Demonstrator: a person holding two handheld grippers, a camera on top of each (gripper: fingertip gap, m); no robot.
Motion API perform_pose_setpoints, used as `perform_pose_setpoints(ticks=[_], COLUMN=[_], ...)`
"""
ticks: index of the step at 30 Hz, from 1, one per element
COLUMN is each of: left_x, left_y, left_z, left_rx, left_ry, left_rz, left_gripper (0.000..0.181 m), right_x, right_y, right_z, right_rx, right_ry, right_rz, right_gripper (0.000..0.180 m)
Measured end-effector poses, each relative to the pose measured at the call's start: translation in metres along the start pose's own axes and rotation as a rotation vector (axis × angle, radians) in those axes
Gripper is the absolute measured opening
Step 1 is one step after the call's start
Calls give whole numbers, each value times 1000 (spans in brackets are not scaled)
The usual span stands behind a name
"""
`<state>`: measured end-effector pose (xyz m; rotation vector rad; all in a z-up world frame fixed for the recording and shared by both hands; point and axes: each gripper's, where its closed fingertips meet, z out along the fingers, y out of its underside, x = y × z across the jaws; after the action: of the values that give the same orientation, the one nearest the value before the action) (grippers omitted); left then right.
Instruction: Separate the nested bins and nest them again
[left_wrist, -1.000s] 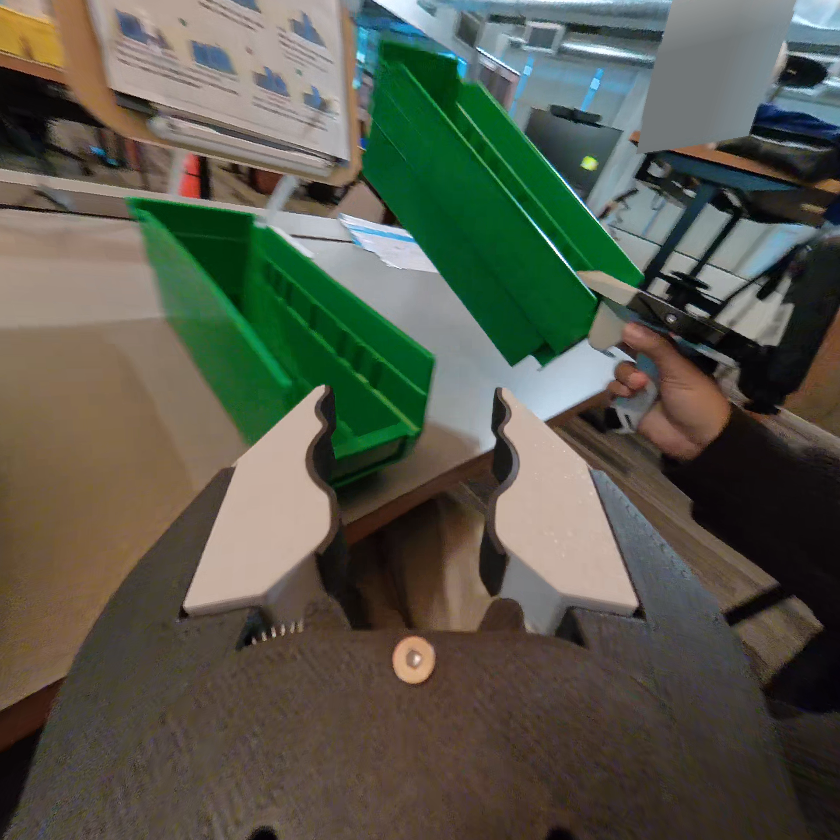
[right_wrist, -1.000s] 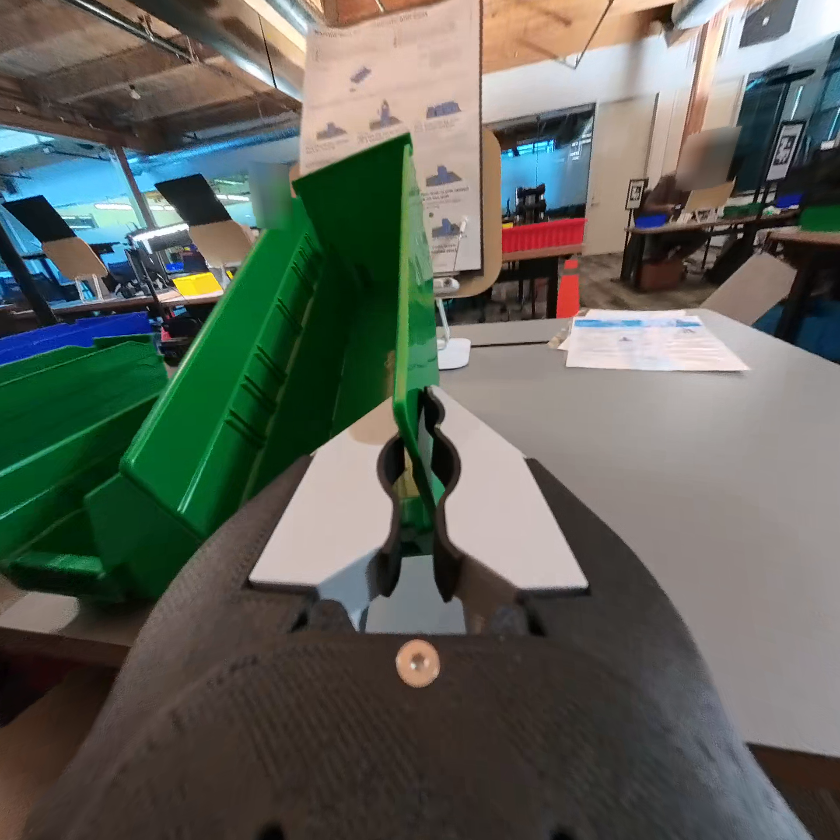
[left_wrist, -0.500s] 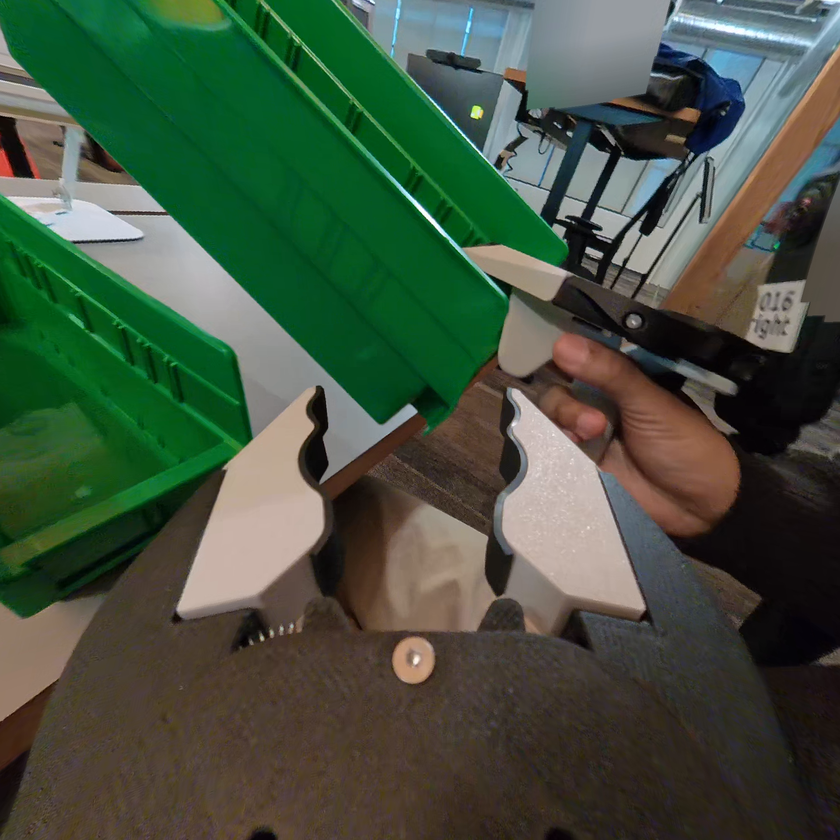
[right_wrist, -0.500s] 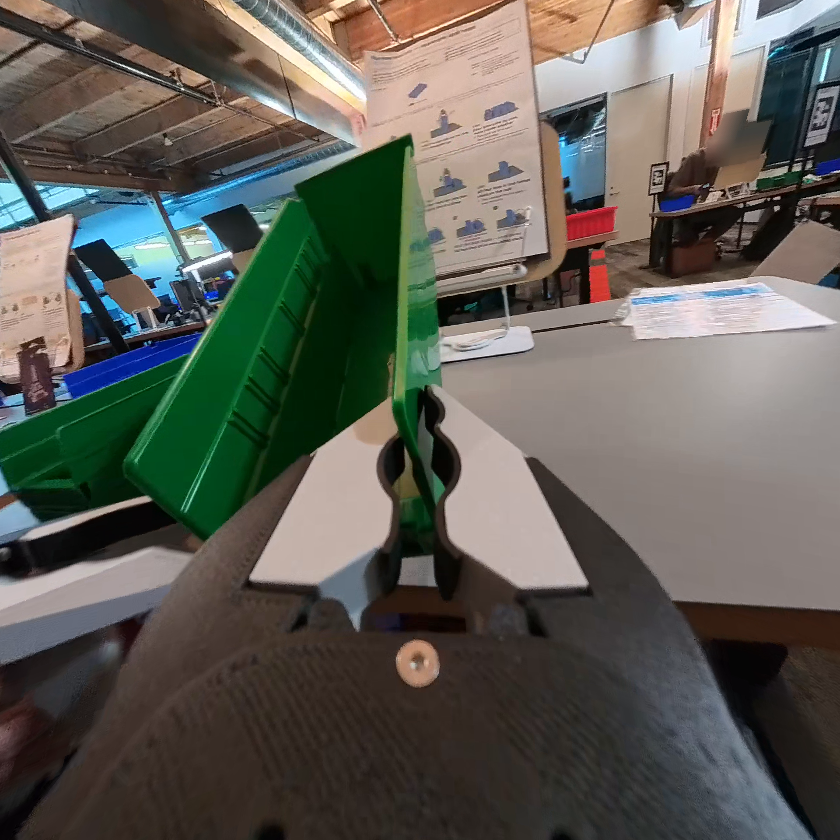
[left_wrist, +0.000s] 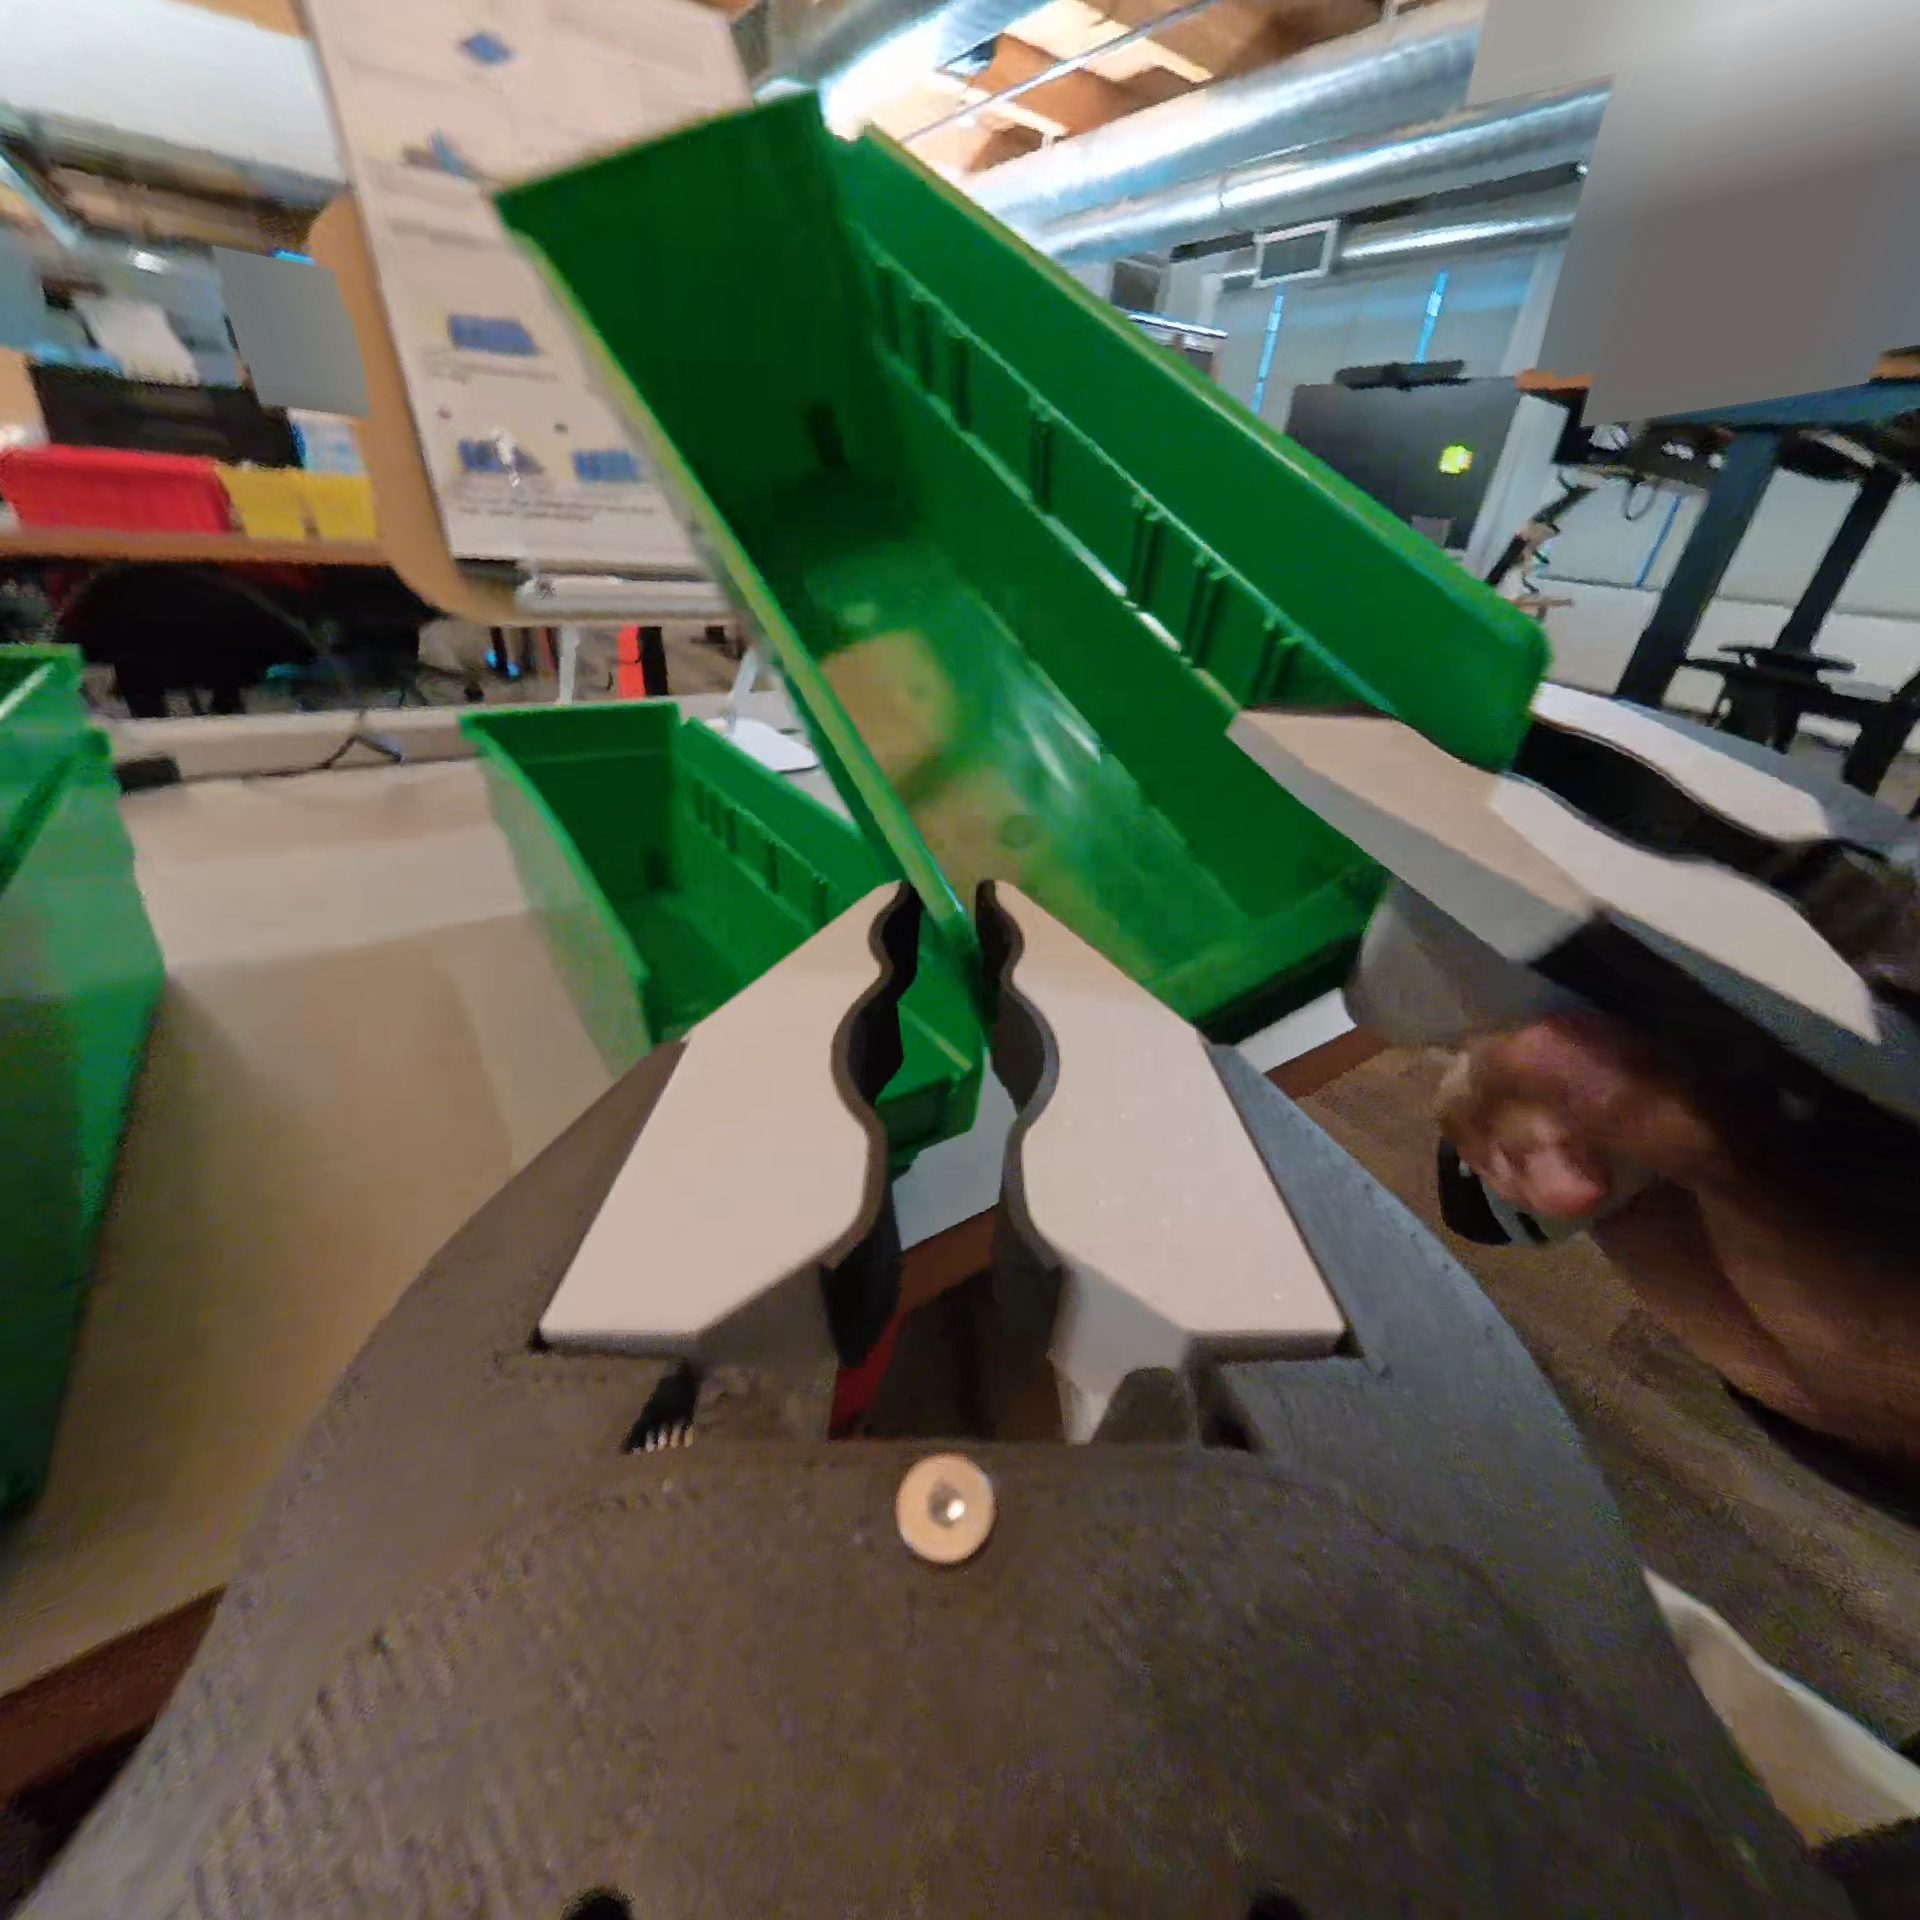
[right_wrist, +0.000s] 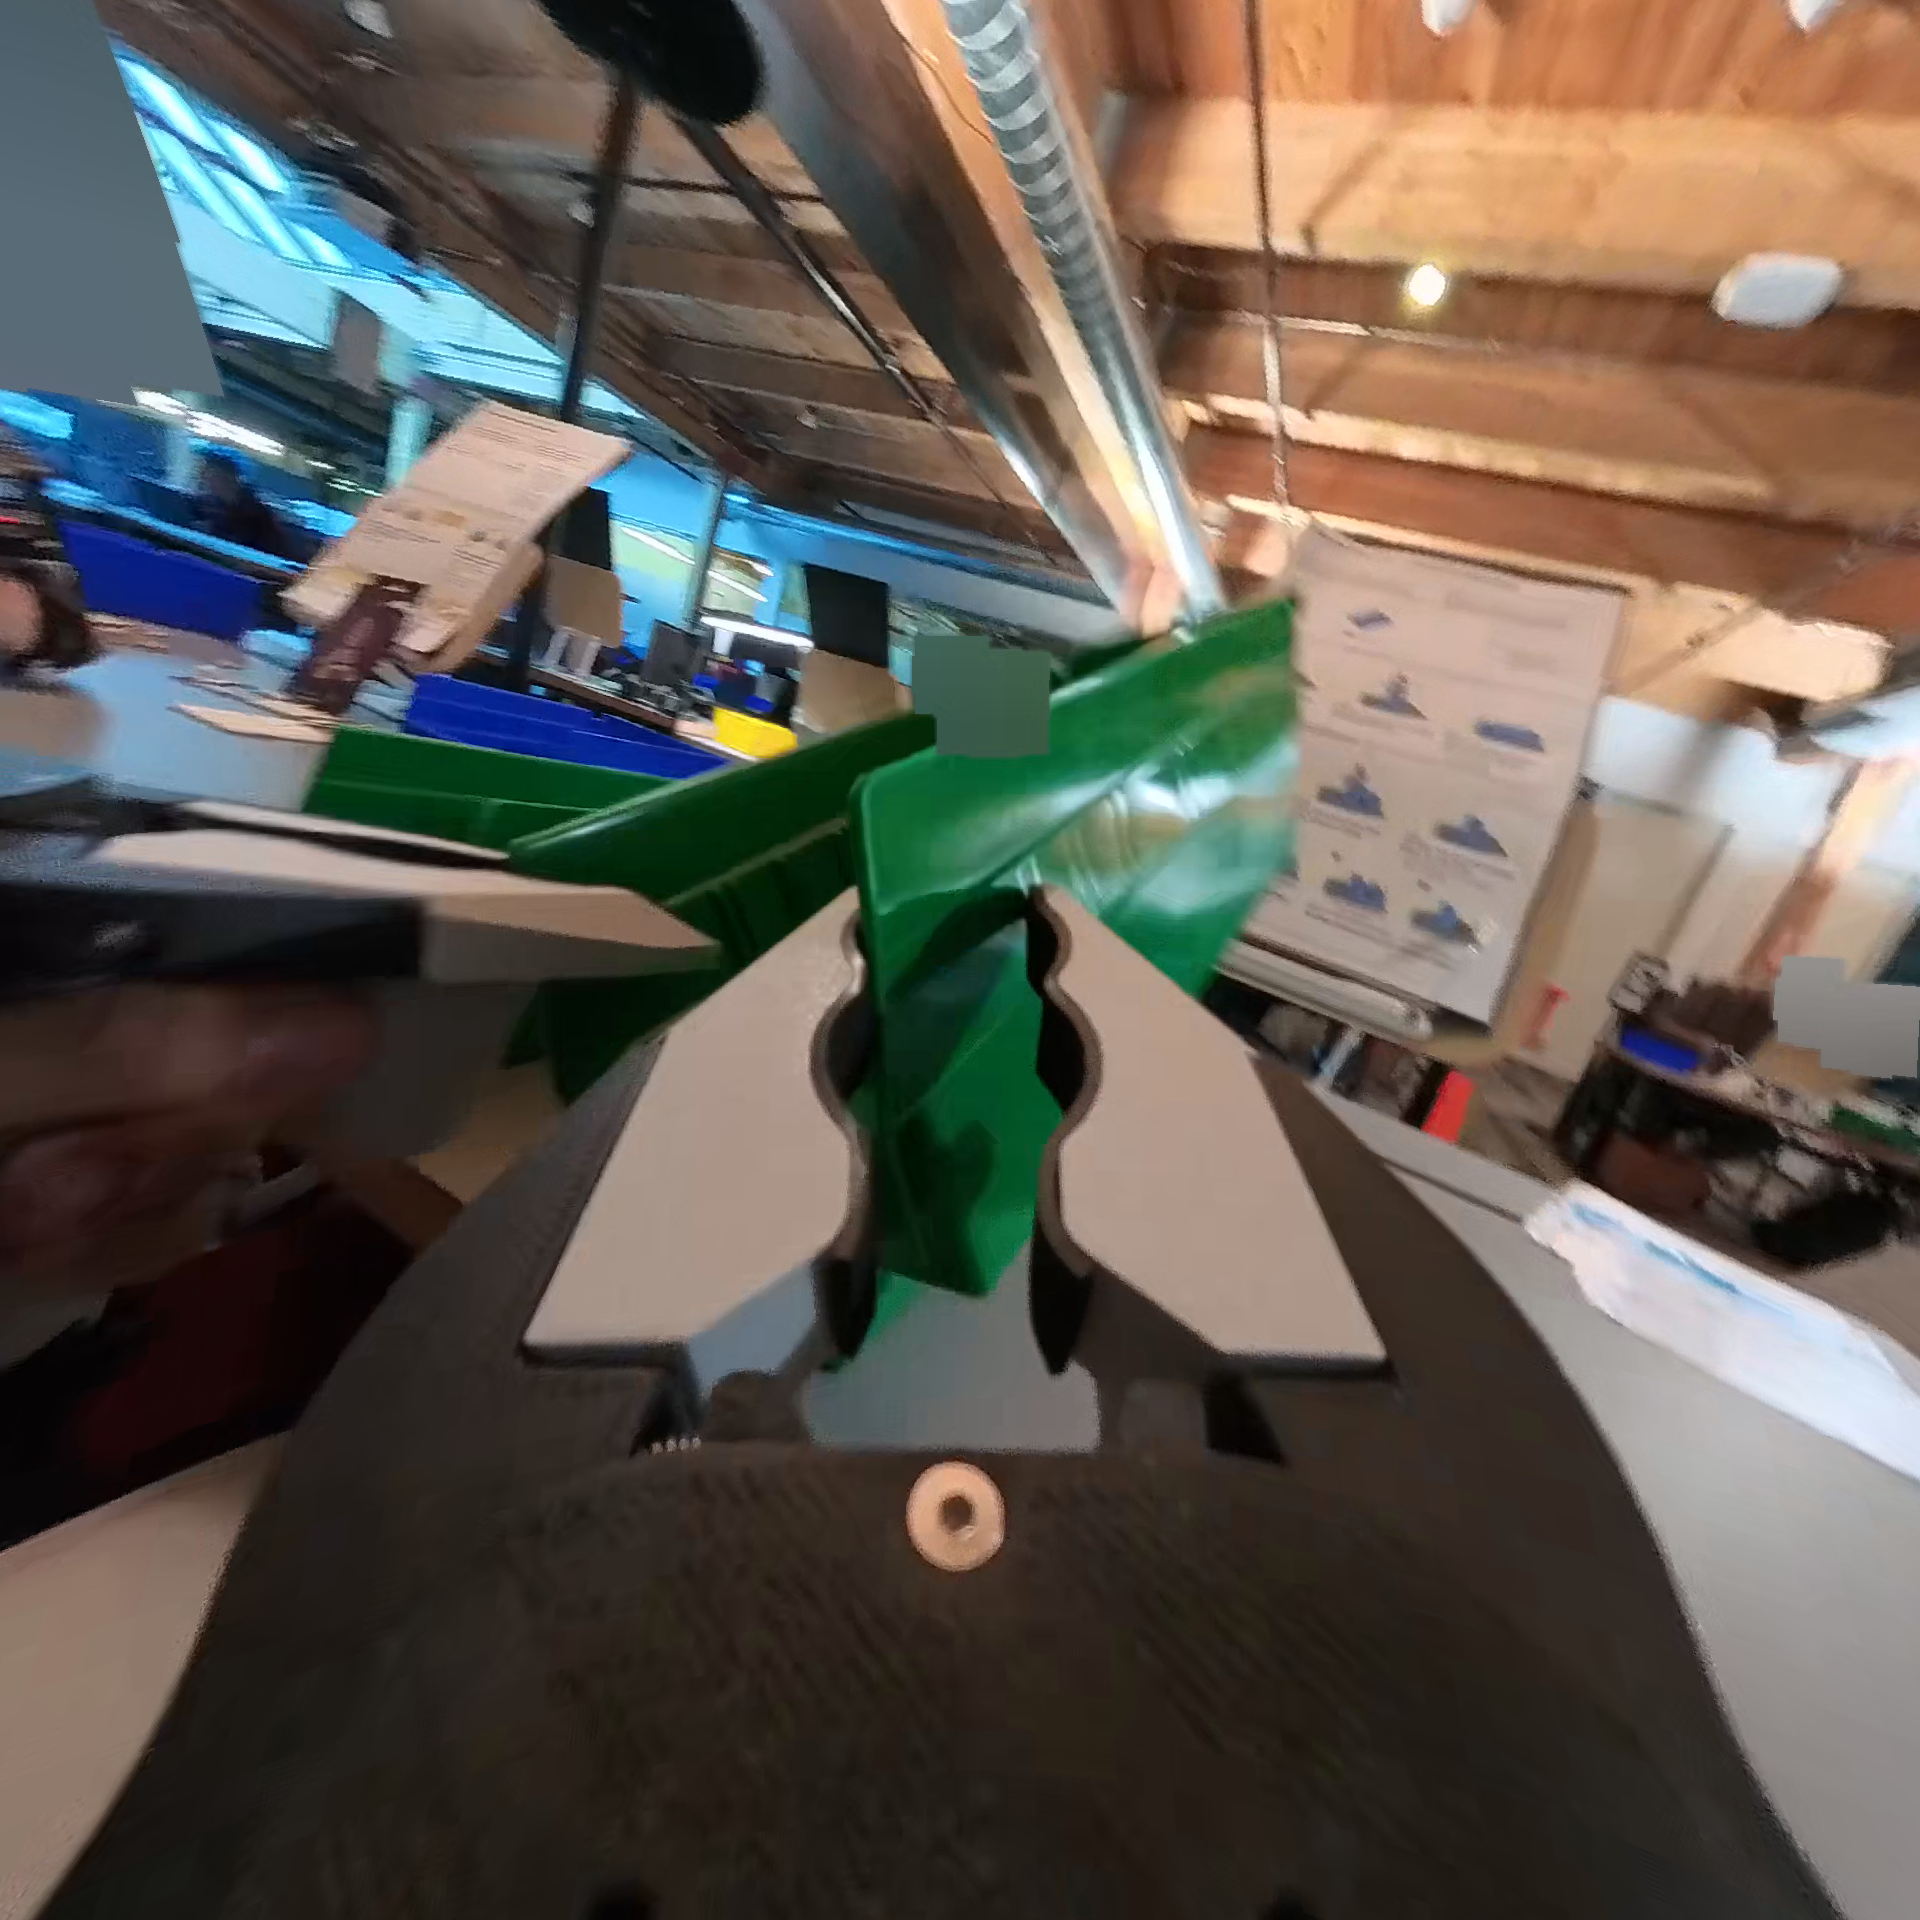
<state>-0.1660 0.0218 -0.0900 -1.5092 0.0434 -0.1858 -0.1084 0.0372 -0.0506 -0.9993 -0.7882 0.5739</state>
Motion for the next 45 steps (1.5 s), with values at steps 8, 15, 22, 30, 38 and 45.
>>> perform_pose_setpoints(ticks=[8,15,22,30,38,45], left_x=[-62,-137,-231,-253,-260,-266], left_y=[-22,-73,-110,-95,-80,-70], left_z=[-28,-74,-126,-104,-69,-55], left_rx=[74,198,309,243,184,126], left_ry=[-103,-307,-564,-544,-533,-553], left_rz=[-135,-108,-49,-46,-24,-2], left_gripper=[0,0,0,1,1,1], right_x=[-72,-64,-37,-20,0,19], right_y=[-8,4,41,54,59,60], right_z=[0,7,16,6,-9,-17], right_rx=[36,0,-154,-222,-259,-272], right_ry=[-252,-246,-196,-141,-69,-6], right_rz=[-61,-1,88,69,45,92], right_gripper=[47,36,36,36,36,35])
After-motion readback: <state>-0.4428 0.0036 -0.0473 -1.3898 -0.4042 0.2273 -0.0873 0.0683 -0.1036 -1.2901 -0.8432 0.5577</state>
